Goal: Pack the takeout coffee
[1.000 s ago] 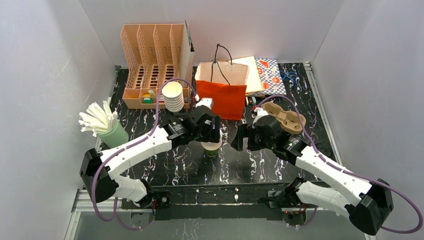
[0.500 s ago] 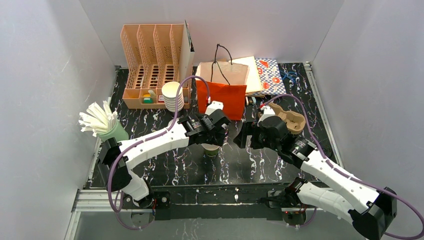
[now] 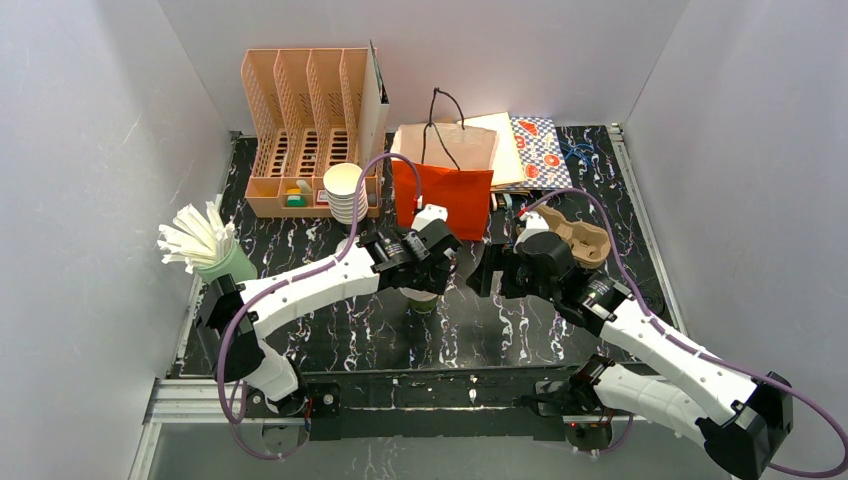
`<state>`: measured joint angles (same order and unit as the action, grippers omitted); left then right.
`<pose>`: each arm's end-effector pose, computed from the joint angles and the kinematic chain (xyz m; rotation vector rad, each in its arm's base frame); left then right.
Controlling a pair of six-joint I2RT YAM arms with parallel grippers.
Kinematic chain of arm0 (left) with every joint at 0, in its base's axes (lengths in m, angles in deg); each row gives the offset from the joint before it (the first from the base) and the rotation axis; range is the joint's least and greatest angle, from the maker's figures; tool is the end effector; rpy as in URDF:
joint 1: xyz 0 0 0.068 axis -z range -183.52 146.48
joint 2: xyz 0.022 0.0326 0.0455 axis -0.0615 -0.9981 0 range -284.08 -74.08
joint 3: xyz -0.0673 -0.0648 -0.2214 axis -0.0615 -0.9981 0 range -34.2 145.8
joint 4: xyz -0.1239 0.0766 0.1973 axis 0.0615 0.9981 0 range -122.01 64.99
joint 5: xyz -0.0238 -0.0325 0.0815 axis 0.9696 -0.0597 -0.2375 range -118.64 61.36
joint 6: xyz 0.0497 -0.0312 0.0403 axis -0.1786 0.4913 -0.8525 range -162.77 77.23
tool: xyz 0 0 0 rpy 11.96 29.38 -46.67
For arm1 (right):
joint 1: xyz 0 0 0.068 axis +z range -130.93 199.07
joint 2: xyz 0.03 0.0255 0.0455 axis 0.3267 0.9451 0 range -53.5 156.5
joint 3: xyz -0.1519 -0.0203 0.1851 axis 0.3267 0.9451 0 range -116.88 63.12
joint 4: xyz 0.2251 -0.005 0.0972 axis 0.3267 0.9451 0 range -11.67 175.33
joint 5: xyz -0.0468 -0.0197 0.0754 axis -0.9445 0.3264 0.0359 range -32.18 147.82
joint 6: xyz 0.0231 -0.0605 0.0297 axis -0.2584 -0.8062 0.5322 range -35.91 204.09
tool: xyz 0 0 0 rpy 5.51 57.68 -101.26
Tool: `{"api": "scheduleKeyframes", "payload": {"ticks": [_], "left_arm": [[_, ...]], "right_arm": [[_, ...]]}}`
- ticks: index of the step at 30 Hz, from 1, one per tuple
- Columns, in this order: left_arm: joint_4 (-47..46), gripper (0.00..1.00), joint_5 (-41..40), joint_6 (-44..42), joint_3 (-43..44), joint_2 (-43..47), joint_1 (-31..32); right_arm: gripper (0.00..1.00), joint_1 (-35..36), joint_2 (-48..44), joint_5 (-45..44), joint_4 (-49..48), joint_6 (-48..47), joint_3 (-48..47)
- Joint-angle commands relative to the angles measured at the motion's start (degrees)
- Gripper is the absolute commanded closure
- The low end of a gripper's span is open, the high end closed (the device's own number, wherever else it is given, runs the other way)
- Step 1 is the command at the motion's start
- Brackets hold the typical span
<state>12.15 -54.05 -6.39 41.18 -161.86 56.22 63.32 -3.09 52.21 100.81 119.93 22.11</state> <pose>0.1810 -0.2605 0.2474 0.3306 2.4099 -0.1766 0.1616 0.1494 0.2431 -0.1020 2.2084 0.7070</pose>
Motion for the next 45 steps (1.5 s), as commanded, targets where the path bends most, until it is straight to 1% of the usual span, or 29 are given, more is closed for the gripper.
{"api": "scheduleKeyframes", "payload": {"ticks": [1, 6, 25, 33, 39, 45], "left_arm": [[0.45, 0.29, 0.14, -0.44, 1.36, 0.20, 0.11], [0.40, 0.27, 0.85, -0.55, 1.30, -0.10, 0.11], [-0.75, 0.26, 1.26, -1.54, 1.69, -1.95, 0.11], [-0.57, 0.25, 0.75, -1.41, 2.23, -0.90, 0.11], [-0.10, 0.25, 0.59, -1.44, 3.18, 0.07, 0.11], [0.34, 0.21, 0.67, -1.64, 3.10, -0.34, 0.11]], "right_arm": [[0.02, -0.16, -0.05, 0.09, -1.39, 0.38, 0.01], [0.02, -0.22, 0.06, 0.21, -1.26, 0.38, -0.11], [0.02, -0.21, 0.48, 0.52, -1.41, 0.29, -0.29], [0.02, -0.21, 0.69, 0.89, -1.60, 0.29, -0.12], [0.02, -0.22, 2.47, 2.96, -2.09, 0.04, -0.45], [0.02, -0.17, 2.74, 3.41, -2.55, -0.06, -0.64]]}}
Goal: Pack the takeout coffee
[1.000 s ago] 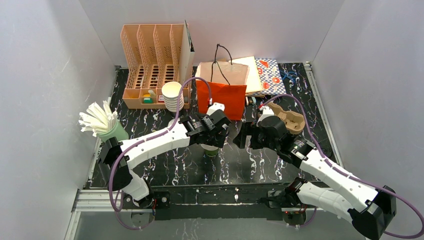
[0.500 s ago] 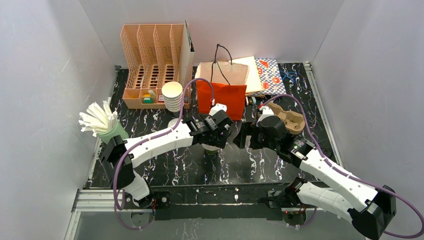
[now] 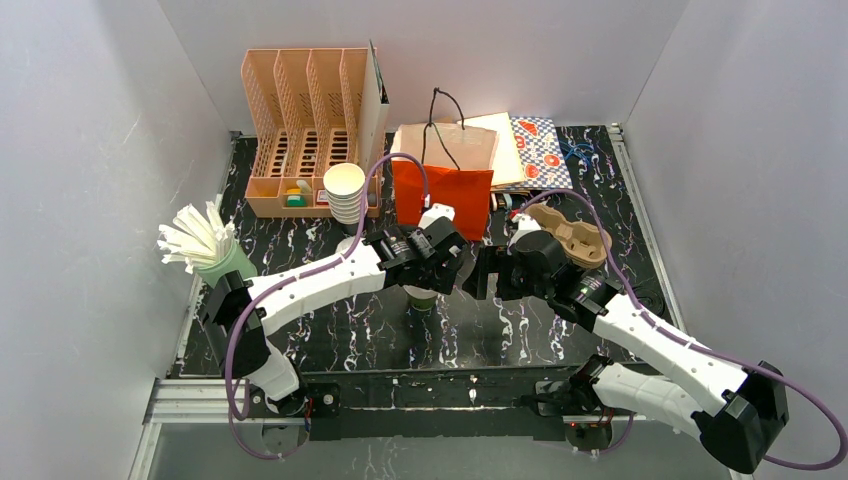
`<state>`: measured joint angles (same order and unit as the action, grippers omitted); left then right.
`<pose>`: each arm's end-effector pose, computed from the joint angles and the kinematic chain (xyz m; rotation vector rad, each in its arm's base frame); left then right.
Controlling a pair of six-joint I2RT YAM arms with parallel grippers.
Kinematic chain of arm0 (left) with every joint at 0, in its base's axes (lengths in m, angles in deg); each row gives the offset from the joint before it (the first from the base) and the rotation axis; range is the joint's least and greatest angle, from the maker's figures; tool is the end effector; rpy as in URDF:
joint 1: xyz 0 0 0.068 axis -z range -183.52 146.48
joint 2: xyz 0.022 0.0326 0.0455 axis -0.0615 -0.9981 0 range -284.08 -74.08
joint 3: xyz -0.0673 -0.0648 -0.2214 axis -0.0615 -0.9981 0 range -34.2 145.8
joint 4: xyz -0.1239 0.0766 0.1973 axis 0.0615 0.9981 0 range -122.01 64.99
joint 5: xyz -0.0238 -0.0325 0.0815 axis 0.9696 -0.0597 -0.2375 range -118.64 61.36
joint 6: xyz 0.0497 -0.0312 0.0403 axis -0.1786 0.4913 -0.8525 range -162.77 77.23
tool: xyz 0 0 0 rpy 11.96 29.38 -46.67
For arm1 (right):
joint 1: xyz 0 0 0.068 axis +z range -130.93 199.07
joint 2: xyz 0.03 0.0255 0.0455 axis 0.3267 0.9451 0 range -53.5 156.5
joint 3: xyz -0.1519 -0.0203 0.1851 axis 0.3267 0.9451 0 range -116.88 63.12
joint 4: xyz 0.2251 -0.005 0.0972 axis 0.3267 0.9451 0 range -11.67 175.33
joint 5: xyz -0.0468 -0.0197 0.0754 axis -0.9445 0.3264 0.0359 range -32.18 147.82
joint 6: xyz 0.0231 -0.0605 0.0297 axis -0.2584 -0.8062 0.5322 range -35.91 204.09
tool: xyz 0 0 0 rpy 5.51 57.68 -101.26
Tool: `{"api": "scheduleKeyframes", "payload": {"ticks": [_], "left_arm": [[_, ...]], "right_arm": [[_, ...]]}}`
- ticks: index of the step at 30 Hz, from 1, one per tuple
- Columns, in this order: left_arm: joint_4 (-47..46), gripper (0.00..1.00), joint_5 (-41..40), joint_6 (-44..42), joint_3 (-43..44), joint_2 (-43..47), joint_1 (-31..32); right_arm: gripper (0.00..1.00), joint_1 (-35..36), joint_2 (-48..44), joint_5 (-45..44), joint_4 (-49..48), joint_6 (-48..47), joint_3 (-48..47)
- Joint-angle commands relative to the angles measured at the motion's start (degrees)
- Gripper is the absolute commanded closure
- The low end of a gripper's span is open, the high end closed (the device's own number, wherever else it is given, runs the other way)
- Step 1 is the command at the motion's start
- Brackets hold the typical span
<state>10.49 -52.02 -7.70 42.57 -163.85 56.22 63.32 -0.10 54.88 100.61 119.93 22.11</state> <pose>0.1847 -0.2705 0.2457 0.3677 2.4127 -0.2156 0.1647 0.1562 0.2327 -0.1361 2.2679 0.7215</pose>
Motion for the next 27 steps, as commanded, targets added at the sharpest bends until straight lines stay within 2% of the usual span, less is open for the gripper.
{"api": "scheduleKeyframes", "payload": {"ticks": [1, 13, 19, 27], "left_arm": [[2.16, 0.21, -1.66, -0.34, 1.69, 1.53, 0.11], [4.50, 0.21, -3.60, -0.53, 2.67, -0.44, 0.09], [4.33, 0.17, -3.10, -0.76, 2.51, -0.57, 0.06], [3.37, 0.17, -1.72, -1.50, 3.13, -1.85, -0.32]], "right_arm": [[0.02, -0.18, -0.31, 0.69, -2.30, -0.06, -0.72], [0.02, -0.21, -0.23, 0.74, -2.33, -0.07, -0.82], [0.02, -0.21, 0.11, 1.03, -2.60, -0.06, -0.69], [0.02, -0.21, -0.11, 0.90, -2.29, -0.06, -0.74]]}}
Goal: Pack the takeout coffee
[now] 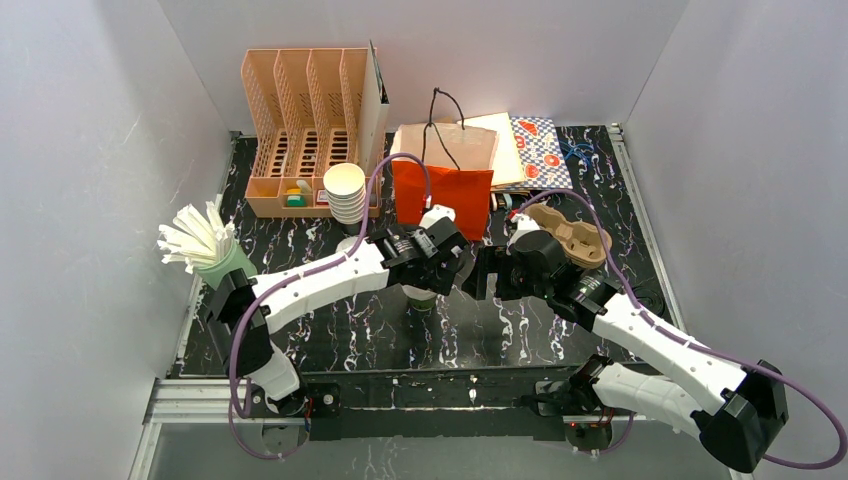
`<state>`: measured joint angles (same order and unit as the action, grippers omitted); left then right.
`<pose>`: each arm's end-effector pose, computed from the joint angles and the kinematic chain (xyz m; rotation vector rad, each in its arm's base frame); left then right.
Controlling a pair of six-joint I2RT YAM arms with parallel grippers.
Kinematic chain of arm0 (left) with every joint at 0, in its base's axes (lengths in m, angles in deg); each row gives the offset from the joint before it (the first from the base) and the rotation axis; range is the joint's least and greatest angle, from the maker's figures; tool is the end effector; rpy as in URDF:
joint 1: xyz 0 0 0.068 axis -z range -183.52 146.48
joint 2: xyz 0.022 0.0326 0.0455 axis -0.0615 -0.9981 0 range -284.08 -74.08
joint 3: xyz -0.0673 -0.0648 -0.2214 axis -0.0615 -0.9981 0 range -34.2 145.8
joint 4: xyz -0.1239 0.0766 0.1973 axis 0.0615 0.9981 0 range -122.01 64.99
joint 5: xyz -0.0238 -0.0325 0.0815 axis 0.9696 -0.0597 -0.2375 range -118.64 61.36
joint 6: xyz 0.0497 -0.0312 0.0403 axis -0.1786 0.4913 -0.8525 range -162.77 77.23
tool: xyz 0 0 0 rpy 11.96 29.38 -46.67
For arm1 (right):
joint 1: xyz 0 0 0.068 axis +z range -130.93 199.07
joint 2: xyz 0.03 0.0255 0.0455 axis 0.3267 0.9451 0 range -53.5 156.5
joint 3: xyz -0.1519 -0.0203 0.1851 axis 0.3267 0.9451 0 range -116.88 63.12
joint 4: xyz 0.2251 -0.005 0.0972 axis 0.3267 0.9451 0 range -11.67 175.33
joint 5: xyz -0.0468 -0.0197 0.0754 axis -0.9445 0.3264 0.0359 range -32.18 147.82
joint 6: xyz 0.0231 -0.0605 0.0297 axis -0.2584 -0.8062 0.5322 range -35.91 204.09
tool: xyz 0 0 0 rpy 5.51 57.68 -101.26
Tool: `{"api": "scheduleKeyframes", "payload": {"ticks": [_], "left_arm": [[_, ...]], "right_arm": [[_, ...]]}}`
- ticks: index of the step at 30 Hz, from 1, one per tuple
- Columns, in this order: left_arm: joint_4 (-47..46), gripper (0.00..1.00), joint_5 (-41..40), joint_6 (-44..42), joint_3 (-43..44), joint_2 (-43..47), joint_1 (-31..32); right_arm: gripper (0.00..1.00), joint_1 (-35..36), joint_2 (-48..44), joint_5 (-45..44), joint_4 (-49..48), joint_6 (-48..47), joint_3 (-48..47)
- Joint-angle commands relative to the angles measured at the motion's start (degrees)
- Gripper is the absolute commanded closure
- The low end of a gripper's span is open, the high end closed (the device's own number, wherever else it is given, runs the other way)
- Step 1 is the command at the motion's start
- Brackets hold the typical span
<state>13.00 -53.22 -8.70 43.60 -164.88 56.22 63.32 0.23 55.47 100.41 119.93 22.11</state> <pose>0.1852 -0.2692 0.2431 0.3958 2.4255 -0.1483 0.1650 0.1573 0.2319 -0.1426 2.2730 0.7301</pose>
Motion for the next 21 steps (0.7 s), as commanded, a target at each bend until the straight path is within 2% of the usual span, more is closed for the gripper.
{"api": "scheduleKeyframes", "payload": {"ticks": [1, 6, 8, 11, 13, 16, 19, 21], "left_arm": [[1.01, 0.17, -0.63, -0.56, 2.31, -0.79, -0.33], [1.65, 0.14, -0.75, -0.74, 3.83, 0.81, -0.35], [1.70, 0.14, -0.65, -0.84, 4.09, 2.24, -0.42], [2.11, 0.15, -0.53, -0.78, 3.60, 4.85, -0.91], [1.97, 0.21, 0.17, -0.68, 2.20, 6.94, -2.40], [-0.37, 0.32, 4.63, -0.72, -1.77, 11.24, -7.16], [-3.64, 0.34, 9.59, -0.58, -6.74, 15.25, -11.54], [-4.78, 0.36, 10.59, -0.34, -8.57, 17.26, -13.12]], "right_arm": [[0.02, -0.22, -0.55, 0.30, -2.06, -0.06, -0.73], [0.02, -0.22, -0.45, 0.57, -2.25, -0.15, -0.56], [0.05, -0.22, 0.02, 1.44, -2.92, -0.24, -0.77], [0.13, -0.20, 1.03, 3.72, -4.56, 0.04, -1.31], [0.22, -0.21, 1.83, 5.26, -5.68, 0.40, -1.87], [0.35, -0.20, 3.62, 7.39, -7.28, 0.77, -3.19], [0.51, -0.13, 7.22, 9.23, -7.13, 0.73, -6.82], [0.56, 0.06, 10.51, 9.96, -4.18, 0.08, -10.28]]}}
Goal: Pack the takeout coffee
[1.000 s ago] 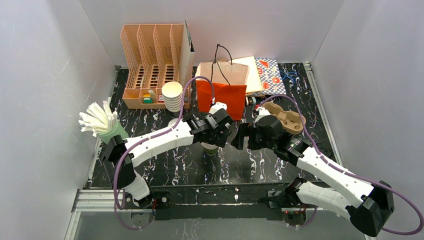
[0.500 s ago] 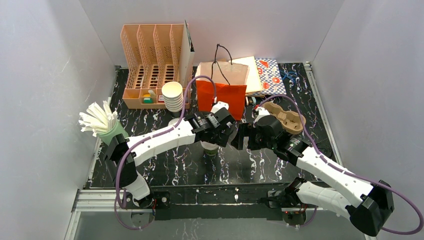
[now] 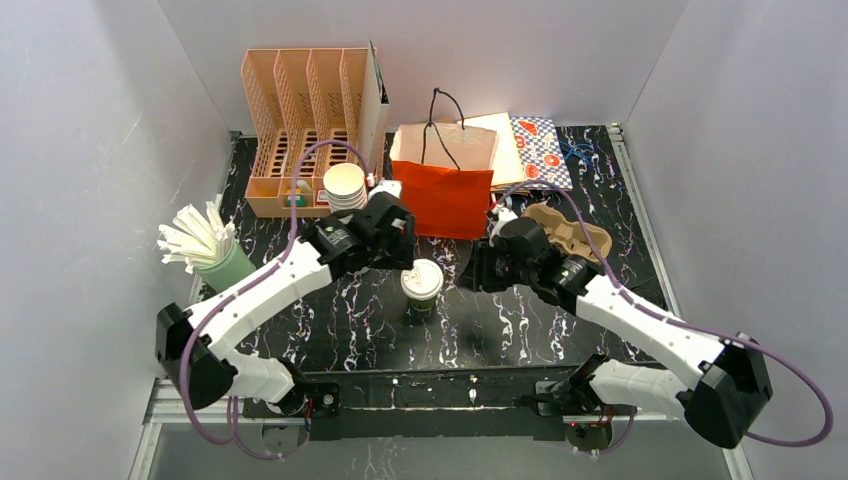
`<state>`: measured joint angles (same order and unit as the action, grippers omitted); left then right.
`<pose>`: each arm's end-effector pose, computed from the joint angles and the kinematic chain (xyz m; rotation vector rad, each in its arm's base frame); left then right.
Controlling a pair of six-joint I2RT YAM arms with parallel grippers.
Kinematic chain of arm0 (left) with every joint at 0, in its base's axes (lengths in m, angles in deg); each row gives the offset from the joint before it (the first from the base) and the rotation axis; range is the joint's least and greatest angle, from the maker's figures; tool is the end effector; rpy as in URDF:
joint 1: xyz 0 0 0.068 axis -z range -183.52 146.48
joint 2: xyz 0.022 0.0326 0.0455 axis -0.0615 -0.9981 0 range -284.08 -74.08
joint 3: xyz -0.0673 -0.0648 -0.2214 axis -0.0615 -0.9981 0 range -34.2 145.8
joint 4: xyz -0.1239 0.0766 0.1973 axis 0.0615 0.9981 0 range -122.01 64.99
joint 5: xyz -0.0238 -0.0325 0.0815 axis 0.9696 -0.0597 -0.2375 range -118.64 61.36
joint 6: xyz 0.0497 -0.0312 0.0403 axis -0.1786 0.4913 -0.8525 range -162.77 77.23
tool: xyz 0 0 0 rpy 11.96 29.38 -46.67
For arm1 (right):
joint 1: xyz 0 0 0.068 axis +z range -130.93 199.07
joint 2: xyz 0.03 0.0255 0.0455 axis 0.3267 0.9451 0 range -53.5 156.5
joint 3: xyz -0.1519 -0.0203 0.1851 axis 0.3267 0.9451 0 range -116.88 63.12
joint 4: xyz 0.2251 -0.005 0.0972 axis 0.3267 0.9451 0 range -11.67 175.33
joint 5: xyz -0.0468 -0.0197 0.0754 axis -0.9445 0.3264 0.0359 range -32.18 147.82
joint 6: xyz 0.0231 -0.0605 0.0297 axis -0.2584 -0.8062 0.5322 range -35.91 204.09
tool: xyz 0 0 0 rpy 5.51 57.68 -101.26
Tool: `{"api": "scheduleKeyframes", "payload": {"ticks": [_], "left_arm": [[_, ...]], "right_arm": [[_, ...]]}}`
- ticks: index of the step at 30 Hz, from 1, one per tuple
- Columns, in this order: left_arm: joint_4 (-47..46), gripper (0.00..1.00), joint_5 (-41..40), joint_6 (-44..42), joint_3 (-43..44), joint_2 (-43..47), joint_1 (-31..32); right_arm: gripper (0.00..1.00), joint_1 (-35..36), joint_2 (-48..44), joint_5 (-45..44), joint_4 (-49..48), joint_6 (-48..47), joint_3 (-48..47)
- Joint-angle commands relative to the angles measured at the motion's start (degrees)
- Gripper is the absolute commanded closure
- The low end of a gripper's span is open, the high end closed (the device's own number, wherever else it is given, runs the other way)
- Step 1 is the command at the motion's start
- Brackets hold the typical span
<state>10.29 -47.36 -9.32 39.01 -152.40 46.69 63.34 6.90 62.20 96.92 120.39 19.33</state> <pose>0.2019 -0.2132 0.2832 0.1943 2.3579 -0.3238 0.1758 0.1775 0.2298 -0.2073 2.3130 0.8458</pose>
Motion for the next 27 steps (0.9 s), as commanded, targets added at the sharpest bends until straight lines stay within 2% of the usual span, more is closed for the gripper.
{"api": "scheduleKeyframes", "payload": {"ticks": [1, 5, 9, 13, 16, 21, 27], "left_arm": [[-2.58, 0.38, 4.90, 0.42, -4.79, 5.72, -3.91], [-5.69, 0.45, 6.86, 1.16, -8.94, 9.97, -5.97], [-10.00, 0.52, 12.40, 2.24, -12.93, 12.77, -8.34], [-12.09, 0.57, 15.44, 2.93, -13.80, 11.91, -8.61], [-12.64, 0.60, 16.20, 2.92, -13.77, 10.53, -8.57], [-13.49, 0.68, 18.41, 2.85, -13.80, 8.40, -8.63], [-13.06, 0.69, 18.58, 2.59, -13.86, 6.88, -8.61]], "right_arm": [[0.56, 0.57, 5.30, 2.78, 0.86, -0.61, -9.20], [0.53, 5.07, 8.96, -3.61, 3.92, -2.13, -13.39], [0.54, 7.74, 13.30, -9.00, 7.09, -2.54, -17.24], [0.57, 8.32, 16.87, -10.73, 8.80, -3.06, -20.09], [0.63, 8.38, 18.20, -12.35, 9.25, -3.31, -21.40], [0.68, 8.46, 19.46, -12.61, 9.36, -3.97, -22.42], [0.70, 8.41, 20.89, -11.92, 8.88, -4.15, -23.22]]}}
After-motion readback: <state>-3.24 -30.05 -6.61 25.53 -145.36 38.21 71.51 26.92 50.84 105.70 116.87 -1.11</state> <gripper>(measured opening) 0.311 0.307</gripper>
